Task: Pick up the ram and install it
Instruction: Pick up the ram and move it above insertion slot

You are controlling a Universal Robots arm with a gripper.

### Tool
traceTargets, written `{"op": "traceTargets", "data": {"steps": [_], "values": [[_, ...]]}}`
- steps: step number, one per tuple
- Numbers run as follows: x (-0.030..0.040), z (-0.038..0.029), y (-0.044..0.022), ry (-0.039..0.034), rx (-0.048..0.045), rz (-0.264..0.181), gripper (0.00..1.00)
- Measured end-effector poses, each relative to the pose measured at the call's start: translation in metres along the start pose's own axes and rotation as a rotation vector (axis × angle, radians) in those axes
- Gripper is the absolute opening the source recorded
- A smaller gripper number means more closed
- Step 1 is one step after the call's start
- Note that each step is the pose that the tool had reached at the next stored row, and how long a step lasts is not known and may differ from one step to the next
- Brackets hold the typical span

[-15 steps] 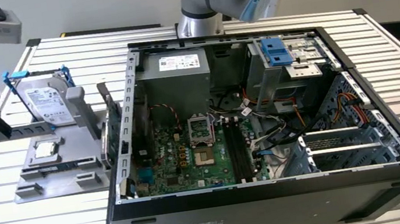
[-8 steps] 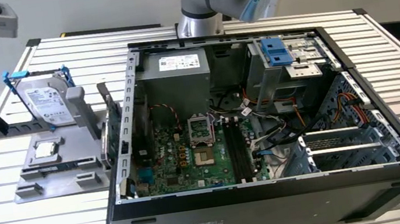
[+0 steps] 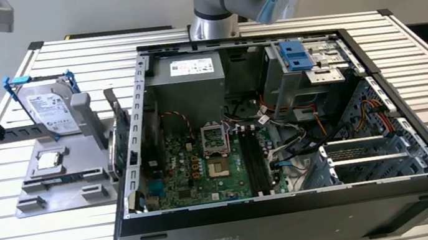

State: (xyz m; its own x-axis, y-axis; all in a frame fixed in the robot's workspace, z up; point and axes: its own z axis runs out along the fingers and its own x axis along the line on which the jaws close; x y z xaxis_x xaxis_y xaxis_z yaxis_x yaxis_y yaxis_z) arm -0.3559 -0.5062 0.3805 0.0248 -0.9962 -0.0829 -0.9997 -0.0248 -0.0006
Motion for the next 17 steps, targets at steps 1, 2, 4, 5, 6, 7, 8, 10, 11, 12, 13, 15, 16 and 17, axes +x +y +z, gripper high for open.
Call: {"op": "traceTargets", "data": {"steps": [1, 2, 4, 5, 6, 7, 8, 10, 11, 12, 13, 15, 16, 17], "values": [[-0.0001, -0.0010, 0.0000, 0.0000, 0.0000, 0.000, 0.00], [-0.0002, -0.0019, 0.0000, 0.0000, 0.0000, 0.000, 0.00], [-0.0003, -0.0037, 0.0000, 0.0001, -0.0001, 0.000, 0.00], [-0.0004, -0.0043, 0.0000, 0.0000, 0.0000, 0.000, 0.00], [-0.0004, -0.0047, 0.0000, 0.0000, 0.0000, 0.000, 0.00], [-0.0004, -0.0049, 0.0000, 0.0003, 0.0000, 0.000, 0.00], [-0.0004, -0.0049, 0.0000, 0.0002, 0.0000, 0.000, 0.00], [-0.0004, -0.0050, 0.0000, 0.0003, -0.0001, 0.000, 0.00], [-0.0004, -0.0051, 0.0000, 0.0003, -0.0001, 0.000, 0.00], [-0.0004, -0.0051, 0.0000, 0.0003, -0.0001, 0.000, 0.00], [-0.0004, -0.0052, -0.0001, 0.0004, -0.0002, 0.000, 0.00], [-0.0005, -0.0054, -0.0011, 0.0005, -0.0003, 0.000, 0.00], [-0.0004, -0.0053, -0.0018, 0.0004, -0.0002, 0.000, 0.00], [-0.0004, -0.0053, -0.0026, 0.0004, -0.0002, 0.000, 0.00]]}}
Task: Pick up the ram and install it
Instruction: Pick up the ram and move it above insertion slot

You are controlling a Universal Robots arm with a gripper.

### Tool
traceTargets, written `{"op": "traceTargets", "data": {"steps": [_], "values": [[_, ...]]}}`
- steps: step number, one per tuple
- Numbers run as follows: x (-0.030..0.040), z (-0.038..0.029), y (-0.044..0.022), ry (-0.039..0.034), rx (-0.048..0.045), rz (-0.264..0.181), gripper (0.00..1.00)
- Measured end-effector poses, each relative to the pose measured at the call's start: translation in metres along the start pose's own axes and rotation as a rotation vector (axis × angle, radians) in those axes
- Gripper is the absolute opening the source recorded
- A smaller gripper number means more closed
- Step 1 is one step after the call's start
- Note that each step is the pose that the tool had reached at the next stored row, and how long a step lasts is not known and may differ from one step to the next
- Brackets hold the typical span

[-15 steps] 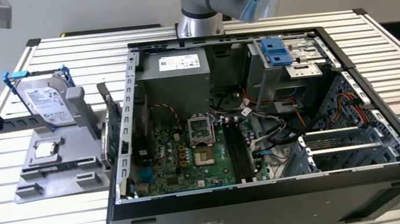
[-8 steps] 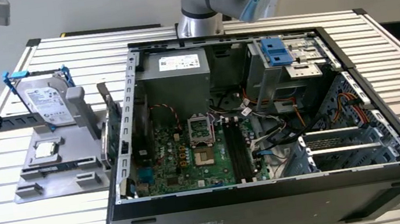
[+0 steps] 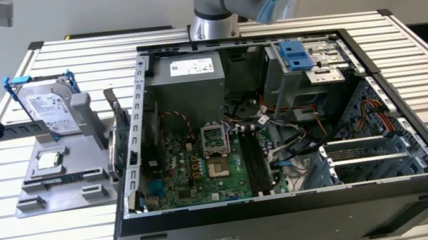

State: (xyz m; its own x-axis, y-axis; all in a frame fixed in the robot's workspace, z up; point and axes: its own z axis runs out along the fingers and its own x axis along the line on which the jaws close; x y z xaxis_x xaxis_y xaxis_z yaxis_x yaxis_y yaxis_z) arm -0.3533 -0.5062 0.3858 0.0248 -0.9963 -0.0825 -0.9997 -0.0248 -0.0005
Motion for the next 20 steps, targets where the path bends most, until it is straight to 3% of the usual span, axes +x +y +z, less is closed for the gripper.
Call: {"op": "traceTargets", "data": {"steps": [20], "values": [[0.0004, -0.0007, -0.0193, -0.0001, 0.0025, 0.031, 0.00]]}}
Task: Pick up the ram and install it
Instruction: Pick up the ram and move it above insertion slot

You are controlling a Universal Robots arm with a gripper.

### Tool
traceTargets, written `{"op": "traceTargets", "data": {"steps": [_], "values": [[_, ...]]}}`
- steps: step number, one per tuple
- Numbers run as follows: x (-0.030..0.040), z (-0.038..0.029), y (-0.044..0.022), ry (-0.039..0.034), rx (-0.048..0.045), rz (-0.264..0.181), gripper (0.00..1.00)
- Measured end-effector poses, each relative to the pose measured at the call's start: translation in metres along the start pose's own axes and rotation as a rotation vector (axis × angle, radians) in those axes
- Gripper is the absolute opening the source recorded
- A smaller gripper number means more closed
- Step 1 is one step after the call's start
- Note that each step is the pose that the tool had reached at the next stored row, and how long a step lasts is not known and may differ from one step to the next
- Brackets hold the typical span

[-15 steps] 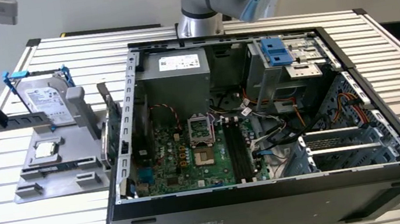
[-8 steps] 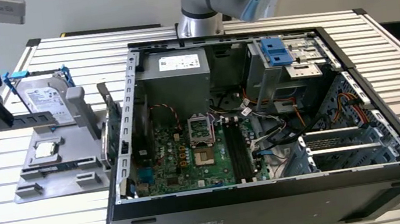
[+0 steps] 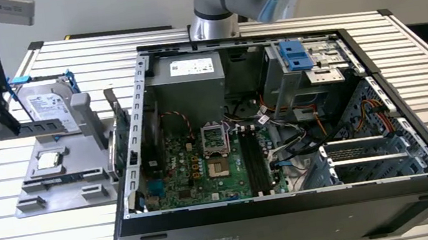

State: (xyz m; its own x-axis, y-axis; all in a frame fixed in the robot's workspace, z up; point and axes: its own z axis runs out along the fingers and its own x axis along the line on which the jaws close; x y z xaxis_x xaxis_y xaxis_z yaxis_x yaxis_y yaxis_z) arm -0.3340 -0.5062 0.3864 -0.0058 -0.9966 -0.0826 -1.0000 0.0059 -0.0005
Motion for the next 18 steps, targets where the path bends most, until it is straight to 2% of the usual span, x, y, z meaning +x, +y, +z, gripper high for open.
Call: {"op": "traceTargets", "data": {"steps": [18], "values": [[-0.0002, -0.0005, -0.0177, 0.0000, 0.0000, 0.000, 0.00]]}}
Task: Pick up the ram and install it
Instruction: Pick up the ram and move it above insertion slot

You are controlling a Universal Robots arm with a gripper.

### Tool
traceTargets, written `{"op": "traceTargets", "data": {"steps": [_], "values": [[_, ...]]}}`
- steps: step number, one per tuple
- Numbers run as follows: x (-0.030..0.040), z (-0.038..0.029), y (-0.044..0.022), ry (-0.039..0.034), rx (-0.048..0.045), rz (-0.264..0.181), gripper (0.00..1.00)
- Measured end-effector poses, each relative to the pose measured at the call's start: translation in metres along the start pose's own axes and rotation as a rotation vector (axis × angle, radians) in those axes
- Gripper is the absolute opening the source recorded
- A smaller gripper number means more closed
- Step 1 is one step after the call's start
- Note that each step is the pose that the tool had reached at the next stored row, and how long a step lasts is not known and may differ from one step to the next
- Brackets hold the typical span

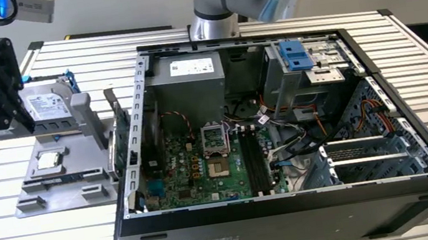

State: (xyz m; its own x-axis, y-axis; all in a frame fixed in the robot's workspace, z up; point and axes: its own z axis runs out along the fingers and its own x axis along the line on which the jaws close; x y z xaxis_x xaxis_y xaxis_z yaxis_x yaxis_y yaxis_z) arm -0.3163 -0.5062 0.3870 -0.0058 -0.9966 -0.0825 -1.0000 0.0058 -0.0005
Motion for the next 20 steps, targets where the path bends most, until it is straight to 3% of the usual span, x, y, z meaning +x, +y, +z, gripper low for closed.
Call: {"op": "traceTargets", "data": {"steps": [20], "values": [[-0.0002, -0.0006, -0.0257, -0.0001, 0.0000, 0.000, 0.00]]}}
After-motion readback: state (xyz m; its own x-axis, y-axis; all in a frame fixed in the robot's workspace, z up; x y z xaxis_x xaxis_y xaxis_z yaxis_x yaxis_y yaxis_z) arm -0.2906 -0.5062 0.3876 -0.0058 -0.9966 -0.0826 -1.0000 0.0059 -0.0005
